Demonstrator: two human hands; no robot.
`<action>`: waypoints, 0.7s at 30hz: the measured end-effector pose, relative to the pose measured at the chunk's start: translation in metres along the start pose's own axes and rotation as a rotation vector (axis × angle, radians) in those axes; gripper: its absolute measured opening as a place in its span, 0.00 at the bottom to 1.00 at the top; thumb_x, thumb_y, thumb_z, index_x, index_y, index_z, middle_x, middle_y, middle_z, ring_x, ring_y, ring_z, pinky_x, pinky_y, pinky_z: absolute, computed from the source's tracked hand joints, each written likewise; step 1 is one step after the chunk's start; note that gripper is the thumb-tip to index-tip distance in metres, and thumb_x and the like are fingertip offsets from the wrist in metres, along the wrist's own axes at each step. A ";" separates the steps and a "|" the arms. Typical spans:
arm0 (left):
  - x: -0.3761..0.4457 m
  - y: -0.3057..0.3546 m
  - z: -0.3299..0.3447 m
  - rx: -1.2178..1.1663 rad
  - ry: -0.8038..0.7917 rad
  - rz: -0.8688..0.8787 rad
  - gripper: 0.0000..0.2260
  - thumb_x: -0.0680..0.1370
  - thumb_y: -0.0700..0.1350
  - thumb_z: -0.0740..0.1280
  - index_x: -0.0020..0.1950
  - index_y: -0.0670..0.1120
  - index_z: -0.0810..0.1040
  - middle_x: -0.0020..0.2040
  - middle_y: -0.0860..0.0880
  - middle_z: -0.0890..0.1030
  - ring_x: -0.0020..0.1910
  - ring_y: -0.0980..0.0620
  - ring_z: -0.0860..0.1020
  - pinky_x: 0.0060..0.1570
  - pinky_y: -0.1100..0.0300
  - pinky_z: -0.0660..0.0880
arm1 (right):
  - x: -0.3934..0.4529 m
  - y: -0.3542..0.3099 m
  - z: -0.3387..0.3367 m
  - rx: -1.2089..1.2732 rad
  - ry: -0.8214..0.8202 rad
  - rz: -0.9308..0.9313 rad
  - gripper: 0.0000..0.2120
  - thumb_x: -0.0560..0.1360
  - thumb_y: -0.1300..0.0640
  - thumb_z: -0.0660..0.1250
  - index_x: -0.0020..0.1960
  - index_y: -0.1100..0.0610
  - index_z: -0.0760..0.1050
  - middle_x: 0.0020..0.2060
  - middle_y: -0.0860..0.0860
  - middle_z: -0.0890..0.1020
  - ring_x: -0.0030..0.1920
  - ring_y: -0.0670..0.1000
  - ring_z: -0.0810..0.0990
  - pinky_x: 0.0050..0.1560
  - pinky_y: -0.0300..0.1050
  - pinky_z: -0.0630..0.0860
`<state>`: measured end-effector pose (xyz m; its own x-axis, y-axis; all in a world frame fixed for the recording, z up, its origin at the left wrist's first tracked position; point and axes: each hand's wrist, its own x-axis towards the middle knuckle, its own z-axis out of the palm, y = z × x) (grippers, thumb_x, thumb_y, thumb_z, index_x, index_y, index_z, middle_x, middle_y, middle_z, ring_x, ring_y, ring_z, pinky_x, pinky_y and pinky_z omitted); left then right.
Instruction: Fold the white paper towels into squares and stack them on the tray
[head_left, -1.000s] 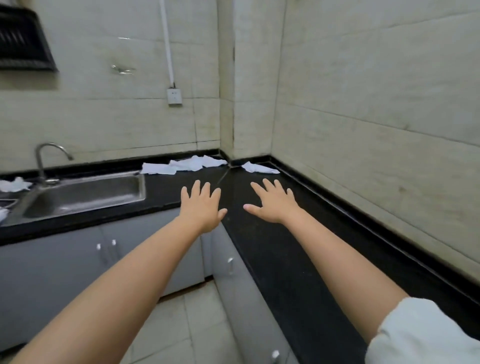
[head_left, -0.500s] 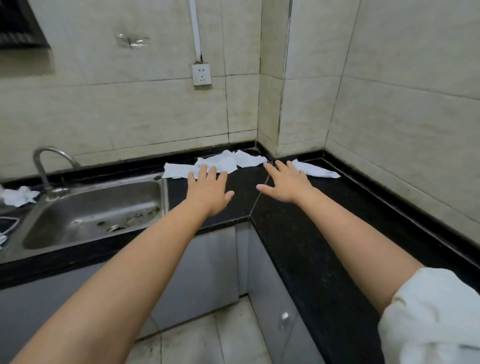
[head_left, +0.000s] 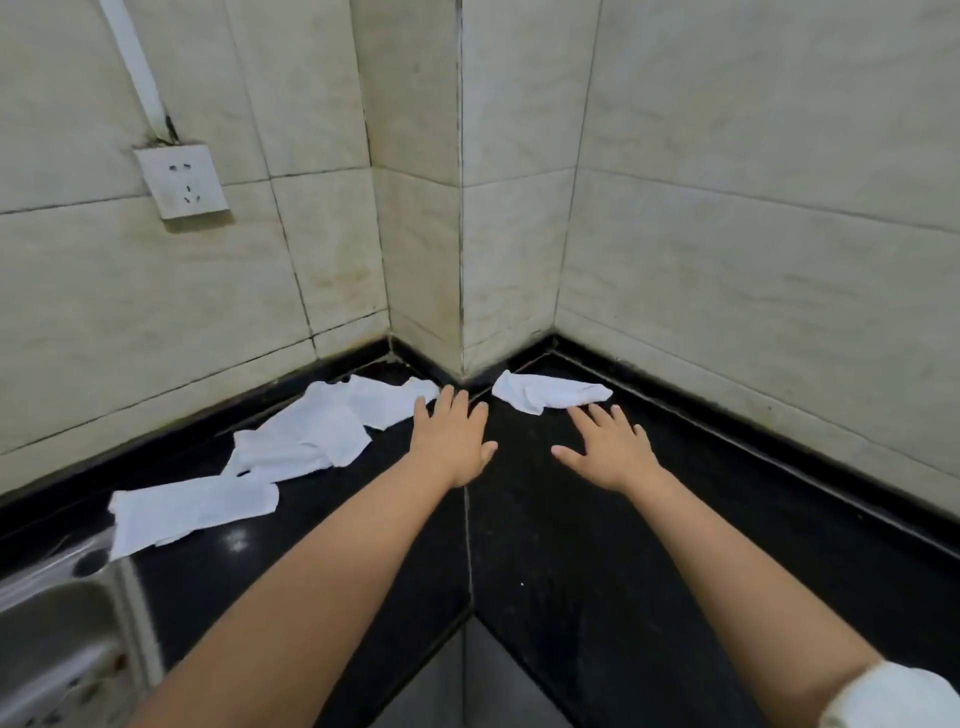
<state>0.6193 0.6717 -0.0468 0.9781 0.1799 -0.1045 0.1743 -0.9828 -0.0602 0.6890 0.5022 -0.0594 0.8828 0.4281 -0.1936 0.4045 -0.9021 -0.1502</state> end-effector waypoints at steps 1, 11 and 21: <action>0.018 0.002 0.005 -0.008 -0.017 0.027 0.26 0.81 0.54 0.52 0.76 0.46 0.51 0.77 0.43 0.51 0.77 0.43 0.46 0.73 0.42 0.47 | 0.013 0.007 0.003 0.016 -0.014 0.043 0.31 0.78 0.41 0.53 0.76 0.51 0.47 0.76 0.53 0.50 0.76 0.58 0.45 0.74 0.60 0.49; 0.183 0.000 0.090 -0.079 -0.206 0.072 0.26 0.82 0.53 0.52 0.76 0.46 0.51 0.77 0.44 0.50 0.77 0.45 0.46 0.74 0.44 0.46 | 0.203 0.047 0.063 0.078 -0.023 0.071 0.21 0.78 0.54 0.57 0.70 0.56 0.64 0.68 0.55 0.70 0.69 0.56 0.65 0.67 0.54 0.65; 0.301 -0.007 0.163 -0.130 -0.208 0.094 0.20 0.81 0.46 0.55 0.74 0.44 0.59 0.75 0.46 0.59 0.76 0.47 0.54 0.72 0.51 0.57 | 0.342 0.039 0.099 -0.267 -0.162 -0.253 0.27 0.78 0.61 0.58 0.73 0.47 0.56 0.76 0.54 0.49 0.76 0.58 0.45 0.75 0.58 0.47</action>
<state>0.8943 0.7391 -0.2395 0.9489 0.0785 -0.3058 0.1097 -0.9902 0.0862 0.9833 0.6189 -0.2271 0.7069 0.6223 -0.3361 0.6710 -0.7404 0.0403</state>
